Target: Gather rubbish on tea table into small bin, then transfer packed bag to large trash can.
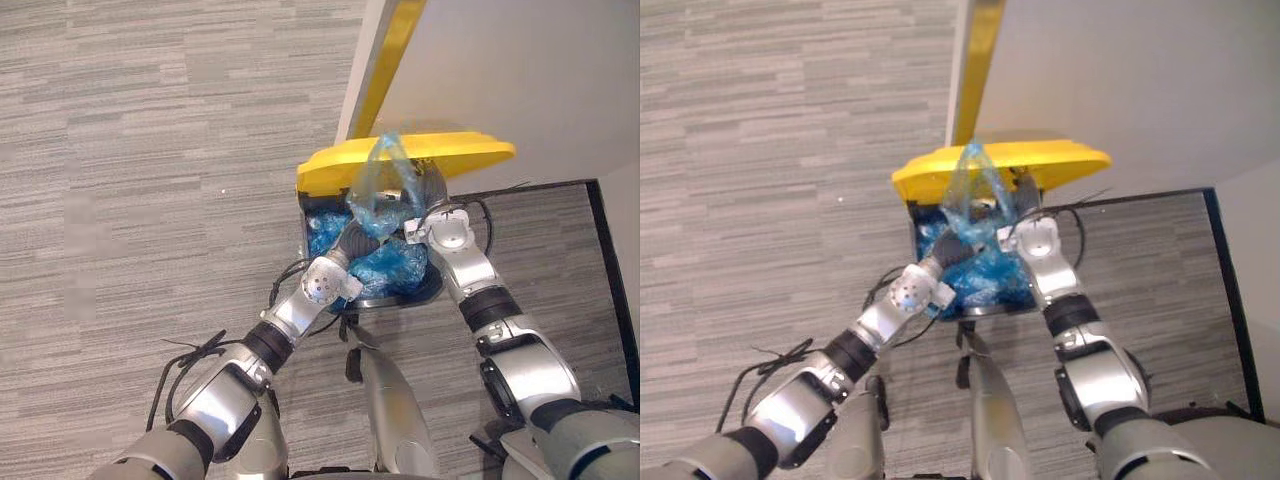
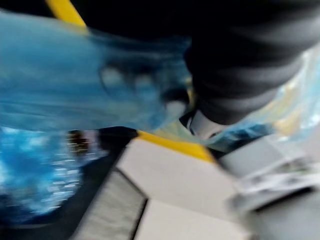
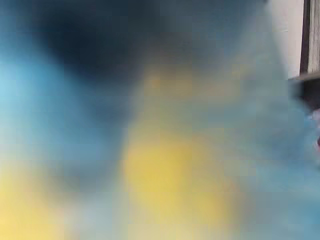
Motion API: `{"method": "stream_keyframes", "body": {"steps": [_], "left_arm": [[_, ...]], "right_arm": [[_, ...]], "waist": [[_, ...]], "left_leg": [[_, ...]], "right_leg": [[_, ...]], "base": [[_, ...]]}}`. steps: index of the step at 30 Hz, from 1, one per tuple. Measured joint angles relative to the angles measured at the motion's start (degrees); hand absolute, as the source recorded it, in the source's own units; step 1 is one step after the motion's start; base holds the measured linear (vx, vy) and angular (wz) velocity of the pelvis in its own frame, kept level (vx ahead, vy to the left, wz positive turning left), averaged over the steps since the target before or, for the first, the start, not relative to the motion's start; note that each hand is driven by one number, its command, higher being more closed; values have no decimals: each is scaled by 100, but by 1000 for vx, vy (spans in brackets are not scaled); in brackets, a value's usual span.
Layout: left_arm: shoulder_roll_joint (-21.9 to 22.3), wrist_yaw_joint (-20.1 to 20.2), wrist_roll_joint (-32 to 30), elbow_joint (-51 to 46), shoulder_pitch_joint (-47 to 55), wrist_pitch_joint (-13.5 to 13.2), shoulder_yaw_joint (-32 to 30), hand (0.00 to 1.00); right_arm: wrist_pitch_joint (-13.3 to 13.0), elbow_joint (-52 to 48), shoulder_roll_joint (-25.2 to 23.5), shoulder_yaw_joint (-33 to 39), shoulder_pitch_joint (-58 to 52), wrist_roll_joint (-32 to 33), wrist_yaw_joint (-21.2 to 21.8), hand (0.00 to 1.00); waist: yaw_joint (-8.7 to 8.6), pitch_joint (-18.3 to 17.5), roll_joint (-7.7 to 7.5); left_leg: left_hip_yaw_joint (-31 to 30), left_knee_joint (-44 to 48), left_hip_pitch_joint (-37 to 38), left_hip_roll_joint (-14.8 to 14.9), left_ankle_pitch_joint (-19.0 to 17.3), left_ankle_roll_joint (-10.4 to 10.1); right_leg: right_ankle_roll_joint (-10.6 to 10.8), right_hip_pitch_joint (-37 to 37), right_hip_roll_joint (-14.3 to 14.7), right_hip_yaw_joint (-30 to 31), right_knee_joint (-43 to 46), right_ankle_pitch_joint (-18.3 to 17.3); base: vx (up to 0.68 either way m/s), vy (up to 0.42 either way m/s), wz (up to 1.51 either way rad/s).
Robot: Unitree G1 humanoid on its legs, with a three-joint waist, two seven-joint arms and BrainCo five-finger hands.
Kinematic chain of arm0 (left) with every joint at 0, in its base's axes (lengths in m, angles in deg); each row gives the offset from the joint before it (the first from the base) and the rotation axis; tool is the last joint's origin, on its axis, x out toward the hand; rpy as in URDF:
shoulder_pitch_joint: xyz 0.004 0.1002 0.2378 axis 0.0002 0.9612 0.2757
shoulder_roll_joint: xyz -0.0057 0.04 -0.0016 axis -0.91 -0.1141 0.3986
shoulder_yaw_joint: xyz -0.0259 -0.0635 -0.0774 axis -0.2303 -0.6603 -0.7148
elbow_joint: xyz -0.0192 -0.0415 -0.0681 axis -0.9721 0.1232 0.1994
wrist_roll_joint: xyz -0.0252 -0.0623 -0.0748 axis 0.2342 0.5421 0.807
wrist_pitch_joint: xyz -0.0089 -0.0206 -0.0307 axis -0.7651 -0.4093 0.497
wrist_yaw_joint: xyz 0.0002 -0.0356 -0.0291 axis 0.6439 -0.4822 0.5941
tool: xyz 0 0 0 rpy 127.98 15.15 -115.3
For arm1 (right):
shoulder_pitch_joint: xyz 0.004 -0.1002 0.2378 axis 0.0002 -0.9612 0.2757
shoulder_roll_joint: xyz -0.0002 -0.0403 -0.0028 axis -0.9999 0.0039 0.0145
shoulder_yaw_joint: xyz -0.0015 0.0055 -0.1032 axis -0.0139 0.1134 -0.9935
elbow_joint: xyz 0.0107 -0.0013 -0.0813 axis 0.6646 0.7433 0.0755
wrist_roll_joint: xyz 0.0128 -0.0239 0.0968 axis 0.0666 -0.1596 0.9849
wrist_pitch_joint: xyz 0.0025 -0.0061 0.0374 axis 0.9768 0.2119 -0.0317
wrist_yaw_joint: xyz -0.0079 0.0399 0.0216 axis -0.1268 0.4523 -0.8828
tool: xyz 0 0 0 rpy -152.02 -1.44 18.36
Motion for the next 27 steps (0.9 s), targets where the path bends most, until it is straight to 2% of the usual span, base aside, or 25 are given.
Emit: {"method": "stream_keyframes", "body": {"steps": [3, 7, 9, 12, 15, 18, 21, 25, 27], "left_arm": [[-5, -9, -311, 606, -127, 111, -233, 0], [20, -10, -1105, 1202, -163, 299, -592, 0], [36, -9, -1541, 1507, -144, 482, -845, 0], [58, 3, -2154, 1608, -42, 735, -1077, 0], [89, 3, -2373, 1607, 112, 783, -1205, 0], [184, 5, -2308, 1593, 163, 772, -1321, 0], [227, 1, -1930, 1515, 223, 736, -1316, 0], [113, -4, -1380, 886, 478, 631, -1272, 0], [-69, -2, -1107, 363, 735, 496, -1276, 0]], "right_arm": [[18, 32, -87, -6, 136, 0, -40, 0], [17, 50, -120, -157, 287, 12, -88, 0], [11, -54, -128, -253, 307, 11, -85, 0], [4, -202, -129, -302, 305, 11, -60, 0], [-2, -300, -126, -344, 305, 9, 29, 0], [-2, -303, -121, -346, 301, 6, 67, 0], [-2, -306, -117, -364, 254, -9, 95, 0], [-2, -540, -102, -426, -86, -72, 134, 0], [4, -577, -102, -427, -378, -130, 155, 0]], "waist": [[-14, 2, -2], [-21, 7, -3], [-23, 107, -77], [-21, 166, -93], [-7, 166, -93], [-3, 169, -88], [15, 176, -76], [45, 179, -66], [96, 197, -36]], "left_leg": [[69, 74, 1, 39, 1, -2], [94, 283, -82, 124, -150, -28], [55, 424, -123, 155, -211, -37], [-3, 493, -206, 151, -225, -28], [-44, 492, -204, 172, -213, -48], [-44, 493, -188, 164, -210, -51], [-38, 495, -134, 136, -209, -51], [-63, 499, -83, 100, -202, -57], [-96, 498, 10, 88, -192, -70]], "right_leg": [[-7, -2, 28, 30, 5, 4], [-13, -4, 73, 29, 13, 8], [-14, -8, 75, 6, 86, 4], [-18, -34, 58, -33, 98, 7], [-71, -36, 63, -77, 158, -32], [-89, -43, 55, -78, 212, -54], [-104, -43, 24, -63, 307, -101], [-90, -42, -24, -60, 447, -167], [-68, 41, -38, -72, 482, -182]], "base": [[54, -25, -9], [6, -9, -3], [0, 0, 0], [-5, -21, 7], [34, -27, 6], [41, -19, 1], [10, -4, 0], [6, -22, 4], [2, -14, 3]]}}
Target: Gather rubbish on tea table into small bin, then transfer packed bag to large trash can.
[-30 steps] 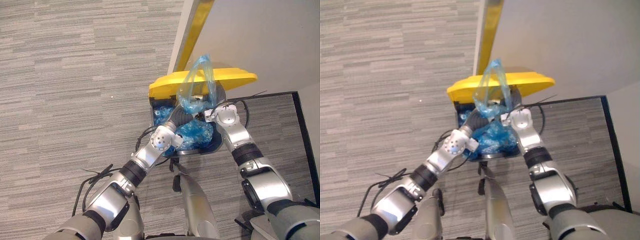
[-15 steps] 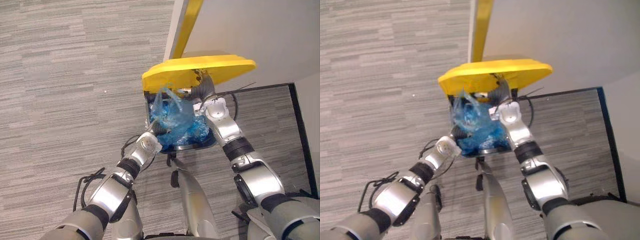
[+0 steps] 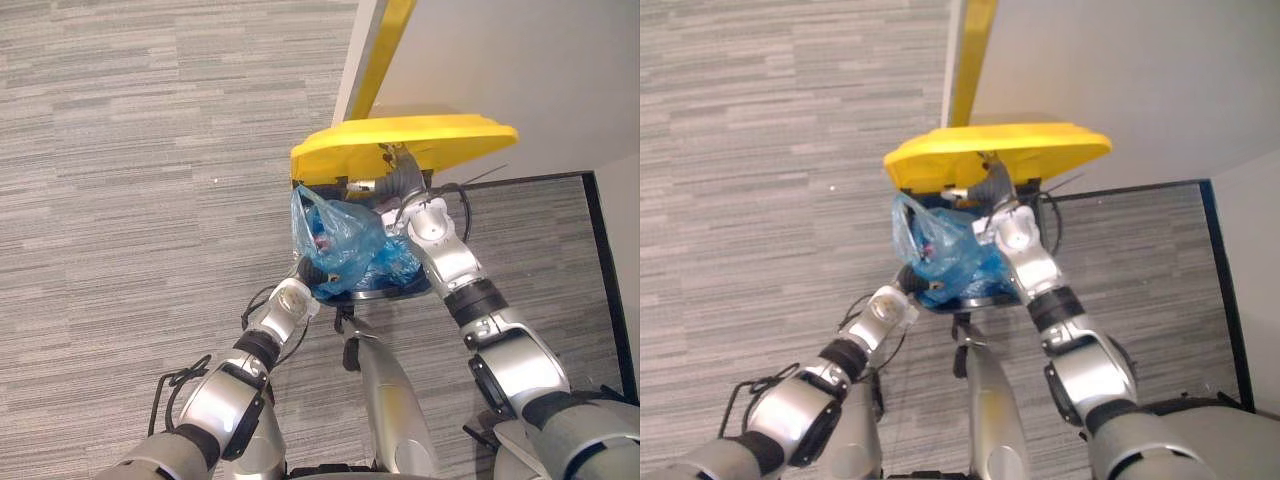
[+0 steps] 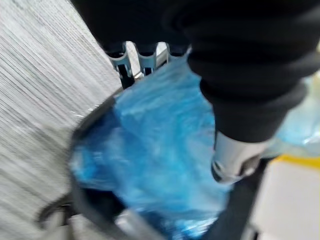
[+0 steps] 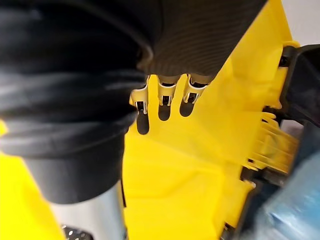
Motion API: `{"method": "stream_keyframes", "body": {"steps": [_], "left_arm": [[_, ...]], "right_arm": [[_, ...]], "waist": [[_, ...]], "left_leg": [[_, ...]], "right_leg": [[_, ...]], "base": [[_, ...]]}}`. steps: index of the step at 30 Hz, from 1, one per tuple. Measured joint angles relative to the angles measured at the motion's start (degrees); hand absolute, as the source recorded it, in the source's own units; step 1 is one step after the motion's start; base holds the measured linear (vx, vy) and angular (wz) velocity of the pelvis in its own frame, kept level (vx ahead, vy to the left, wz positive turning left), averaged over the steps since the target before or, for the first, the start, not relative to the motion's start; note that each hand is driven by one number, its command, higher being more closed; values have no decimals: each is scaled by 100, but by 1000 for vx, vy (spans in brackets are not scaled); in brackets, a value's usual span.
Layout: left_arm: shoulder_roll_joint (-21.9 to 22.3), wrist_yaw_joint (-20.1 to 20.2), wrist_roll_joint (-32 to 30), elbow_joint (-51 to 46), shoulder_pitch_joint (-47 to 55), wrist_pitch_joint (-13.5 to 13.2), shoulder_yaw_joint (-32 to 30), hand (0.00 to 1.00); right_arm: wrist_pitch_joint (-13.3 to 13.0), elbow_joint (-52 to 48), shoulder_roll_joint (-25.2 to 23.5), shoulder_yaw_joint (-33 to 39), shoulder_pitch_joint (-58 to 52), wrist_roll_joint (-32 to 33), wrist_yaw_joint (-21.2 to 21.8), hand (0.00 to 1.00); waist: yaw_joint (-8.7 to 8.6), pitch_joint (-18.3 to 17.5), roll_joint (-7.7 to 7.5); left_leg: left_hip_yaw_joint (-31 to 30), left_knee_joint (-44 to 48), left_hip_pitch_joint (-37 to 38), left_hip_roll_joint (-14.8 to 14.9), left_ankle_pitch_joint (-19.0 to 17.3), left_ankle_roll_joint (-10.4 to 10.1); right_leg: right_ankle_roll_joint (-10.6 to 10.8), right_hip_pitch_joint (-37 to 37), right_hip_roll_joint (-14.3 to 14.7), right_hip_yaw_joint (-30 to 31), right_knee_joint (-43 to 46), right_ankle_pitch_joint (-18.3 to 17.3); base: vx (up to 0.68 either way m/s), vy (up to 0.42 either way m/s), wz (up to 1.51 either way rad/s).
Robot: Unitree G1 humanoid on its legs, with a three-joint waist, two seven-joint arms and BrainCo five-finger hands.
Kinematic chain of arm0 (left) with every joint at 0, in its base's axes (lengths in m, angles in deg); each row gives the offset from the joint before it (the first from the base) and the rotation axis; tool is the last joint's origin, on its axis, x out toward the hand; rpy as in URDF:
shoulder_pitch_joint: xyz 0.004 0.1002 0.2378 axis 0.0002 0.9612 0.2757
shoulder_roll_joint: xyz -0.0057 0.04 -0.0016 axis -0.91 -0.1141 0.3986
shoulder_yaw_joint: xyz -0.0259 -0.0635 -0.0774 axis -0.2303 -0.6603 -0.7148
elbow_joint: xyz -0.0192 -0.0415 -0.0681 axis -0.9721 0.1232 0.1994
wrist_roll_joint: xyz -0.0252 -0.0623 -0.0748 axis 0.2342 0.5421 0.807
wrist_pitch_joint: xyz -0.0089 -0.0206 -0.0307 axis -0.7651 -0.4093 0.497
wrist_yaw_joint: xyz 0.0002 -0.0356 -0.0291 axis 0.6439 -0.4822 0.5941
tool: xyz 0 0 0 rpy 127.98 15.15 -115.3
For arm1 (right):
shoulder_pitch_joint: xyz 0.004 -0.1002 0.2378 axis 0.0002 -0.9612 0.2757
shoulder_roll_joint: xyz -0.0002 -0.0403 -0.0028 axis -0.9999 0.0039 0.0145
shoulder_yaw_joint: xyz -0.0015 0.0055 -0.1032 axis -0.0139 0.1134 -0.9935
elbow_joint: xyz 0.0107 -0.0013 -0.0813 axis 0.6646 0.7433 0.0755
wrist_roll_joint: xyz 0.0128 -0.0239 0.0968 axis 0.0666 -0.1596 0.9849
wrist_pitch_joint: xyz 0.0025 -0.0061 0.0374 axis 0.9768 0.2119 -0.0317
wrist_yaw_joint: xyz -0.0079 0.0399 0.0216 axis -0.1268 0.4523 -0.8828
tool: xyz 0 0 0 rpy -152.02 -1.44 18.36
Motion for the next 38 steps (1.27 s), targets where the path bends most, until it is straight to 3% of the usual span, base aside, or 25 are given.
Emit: {"method": "stream_keyframes", "body": {"steps": [3, 7, 11, 15, 18, 19, 21, 22, 23, 25, 26, 27, 28, 29, 33, 38], "left_arm": [[-335, 4, 343, -600, 582, -123, -85, 0], [-650, 54, 611, -1116, 1621, -253, -714, 0], [-869, 165, 784, -1013, 2474, -246, -1302, 0], [-863, 280, 885, -119, 2962, -210, -1883, 0], [-786, 282, 878, 233, 3243, -146, -2025, 0], [-692, 287, 868, 380, 3355, -110, -2077, 0], [-593, 314, 745, 509, 3461, -58, -2088, 0], [-447, 326, 686, 584, 3508, -42, -2092, 0], [-390, 329, 644, 673, 3530, 0, -2099, 0], [-343, 334, 645, 704, 3625, 23, -2118, 0], [-298, 335, 643, 703, 3645, 24, -2157, 0], [-258, 336, 642, 709, 3614, 28, -2285, 0], [-48, 332, 641, 780, 3580, 29, -2355, 0], [169, 369, 641, 811, 3607, 27, -2443, 0], [432, 405, 650, 1079, 3600, 20, -2479, 0], [308, 402, 644, 1251, 3619, 25, -2504, 0]], "right_arm": [[28, -4, 2, 114, -655, -160, 46, 0], [47, -19, -6, 606, -1588, -169, 148, 0], [83, -21, -55, 765, -2268, -236, 242, 0], [78, -23, -471, 1179, -2922, -389, 325, 0], [76, -2, -738, 1263, -3467, -416, 370, 0], [74, 20, -847, 1347, -3759, -578, 387, 0], [71, 248, -965, 1406, -4071, -628, 398, 0], [87, 565, -1036, 1442, -4158, -679, 411, 0], [96, 878, -1205, 1611, -4355, -822, 408, 0], [118, 1289, -1403, 1815, -4667, -893, 406, 0], [134, 1480, -1450, 1990, -4822, -911, 399, 0], [138, 1625, -1489, 2092, -4866, -955, 378, 0], [144, 1790, -1473, 2347, -4819, -971, 359, 0], [144, 1972, -1439, 2501, -4803, -978, 311, 0], [159, 2489, -1350, 2894, -4683, -945, 303, 0], [213, 2720, -1296, 3227, -4656, -937, 288, 0]], "waist": [[34, 19, 124], [123, -40, 227], [150, -135, 324], [165, -251, 324], [189, -428, 247], [164, -509, 214], [113, -607, 142], [128, -678, 288], [68, -770, 134], [71, -927, 57], [86, -1073, -67], [80, -1158, -188], [93, -1230, -8], [81, -1417, 140], [24, -1679, 311], [-19, -1788, 385]], "left_leg": [[-108, -70, 323, -6, -10, 26], [-124, -360, 655, -130, 84, 167], [-130, -606, 967, -208, 226, 133], [-90, -715, 1353, -319, 268, 152], [54, -702, 1484, -369, 264, 156], [87, -583, 1470, -406, 245, 187], [180, -552, 1496, -392, 255, 243], [334, -695, 1509, -171, 361, 248], [341, -831, 1620, -153, 466, 220], [321, -907, 1701, -139, 515, 162], [343, -910, 1710, -145, 523, 128], [370, -930, 1690, -162, 525, 122], [392, -1046, 1680, -61, 592, 57], [438, -1328, 1696, -2, 743, 88], [517, -2353, 2132, -108, 1254, 350], [492, -2538, 2221, -279, 1297, 410]], "right_leg": [[57, 372, 9, -77, -33, -52], [55, 721, -88, -116, -242, -28], [59, 955, -136, -124, -282, -29], [80, 1270, -226, -67, -311, -17], [194, 1356, -245, 47, -370, 59], [306, 1369, -275, 81, -368, 139], [740, 1516, -284, 24, -683, 111], [455, 1269, -311, -134, 104, -232], [-21, 1080, -416, -76, 1719, -664], [35, 1330, -490, 48, 2628, -1089], [178, 1688, -500, 190, 2552, -1680], [184, 1916, -418, 223, 2050, -1969], [-86, 2037, -204, 150, 1559, -1879], [-123, 2055, -27, 172, 1171, -1717], [-132, 2313, 129, 268, 446, -1327], [-13, 2495, 92, 351, 58, -1081]], "base": [[-8, -8, 12], [-16, 9, 11], [21, 12, 5], [-27, 10, -4], [-82, 18, -18], [-121, 28, -20], [-132, -4, -23], [-165, -49, -28], [-167, -100, -29], [-73, -122, -6], [-6, -146, -6], [-13, -186, -23], [-31, -156, -37], [-35, -131, -37], [15, -50, -13], [6, 68, -6]]}}
